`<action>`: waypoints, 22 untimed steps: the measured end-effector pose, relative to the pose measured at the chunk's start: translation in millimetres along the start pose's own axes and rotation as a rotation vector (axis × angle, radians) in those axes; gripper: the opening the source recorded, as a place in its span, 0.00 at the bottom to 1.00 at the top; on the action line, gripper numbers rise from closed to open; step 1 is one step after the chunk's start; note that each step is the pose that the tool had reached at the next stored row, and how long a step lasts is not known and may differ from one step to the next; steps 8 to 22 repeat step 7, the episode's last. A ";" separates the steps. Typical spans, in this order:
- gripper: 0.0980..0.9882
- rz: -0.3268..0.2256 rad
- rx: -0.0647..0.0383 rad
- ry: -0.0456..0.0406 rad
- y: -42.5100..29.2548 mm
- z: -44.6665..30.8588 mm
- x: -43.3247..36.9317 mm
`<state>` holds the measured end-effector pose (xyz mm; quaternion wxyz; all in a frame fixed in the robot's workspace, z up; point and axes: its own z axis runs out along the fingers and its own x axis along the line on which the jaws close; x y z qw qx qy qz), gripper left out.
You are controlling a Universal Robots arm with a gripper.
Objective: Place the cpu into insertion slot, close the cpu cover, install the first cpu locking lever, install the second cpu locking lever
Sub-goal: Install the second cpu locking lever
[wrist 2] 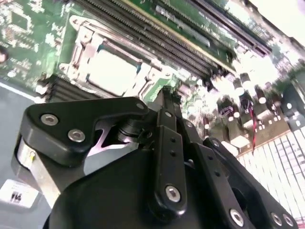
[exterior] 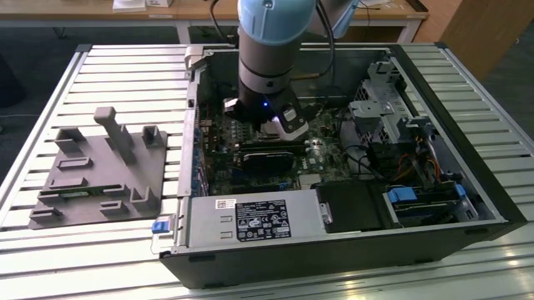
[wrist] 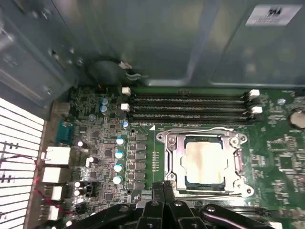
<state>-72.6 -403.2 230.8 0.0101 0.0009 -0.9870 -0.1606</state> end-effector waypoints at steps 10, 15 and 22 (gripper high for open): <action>0.01 0.001 0.000 -0.0003 5.5 -16.4 0.4; 0.01 0.001 0.000 -0.0003 5.5 -16.4 0.4; 0.01 0.001 0.000 -0.0003 5.5 -16.4 0.4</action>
